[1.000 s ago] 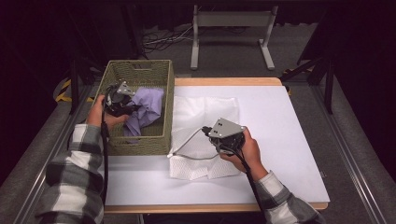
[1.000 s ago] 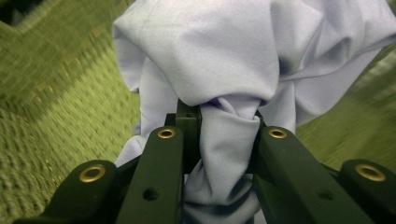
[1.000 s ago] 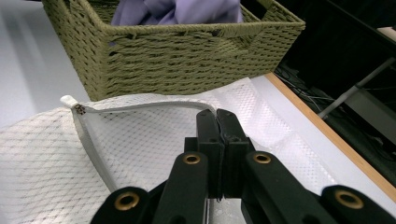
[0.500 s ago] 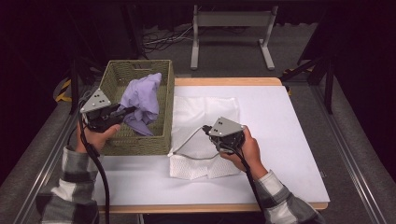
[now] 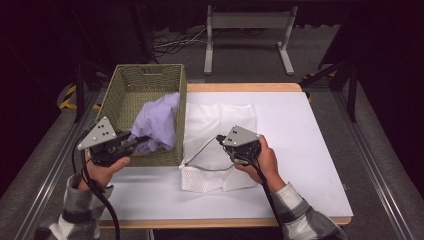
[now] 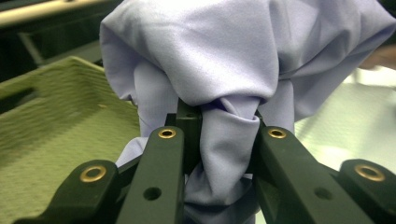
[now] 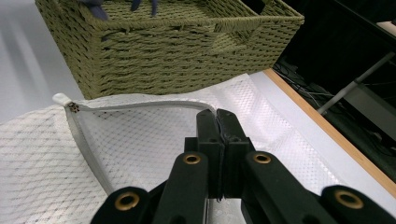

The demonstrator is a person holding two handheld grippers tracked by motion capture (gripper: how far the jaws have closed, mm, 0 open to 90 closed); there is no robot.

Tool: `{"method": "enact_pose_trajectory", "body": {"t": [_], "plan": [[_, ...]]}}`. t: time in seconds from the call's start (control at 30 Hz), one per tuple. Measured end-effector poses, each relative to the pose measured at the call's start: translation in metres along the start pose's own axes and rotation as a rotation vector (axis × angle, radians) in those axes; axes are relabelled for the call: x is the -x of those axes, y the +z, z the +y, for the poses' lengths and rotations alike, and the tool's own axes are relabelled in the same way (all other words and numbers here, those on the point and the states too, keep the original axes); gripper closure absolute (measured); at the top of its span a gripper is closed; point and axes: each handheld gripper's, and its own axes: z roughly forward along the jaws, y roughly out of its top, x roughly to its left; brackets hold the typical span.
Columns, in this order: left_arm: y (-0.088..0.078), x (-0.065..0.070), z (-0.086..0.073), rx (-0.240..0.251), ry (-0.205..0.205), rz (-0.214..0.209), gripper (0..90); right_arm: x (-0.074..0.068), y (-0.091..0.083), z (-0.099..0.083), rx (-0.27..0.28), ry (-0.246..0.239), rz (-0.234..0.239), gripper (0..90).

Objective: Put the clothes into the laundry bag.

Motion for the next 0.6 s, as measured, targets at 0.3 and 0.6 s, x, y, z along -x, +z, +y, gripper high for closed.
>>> {"method": "enact_pose_trajectory", "body": {"t": [0.3, 0.6], "plan": [[0.014, 0.032, -0.009, -0.026, 0.033, -0.146, 78.4, 0.001, 0.0, 0.0, 0.006, 0.005, 0.0, 90.0], [0.04, 0.07, -0.006, -0.116, 0.101, -0.264, 78.4, 0.001, 0.001, 0.0, -0.001, 0.002, 0.005, 90.0]]}}
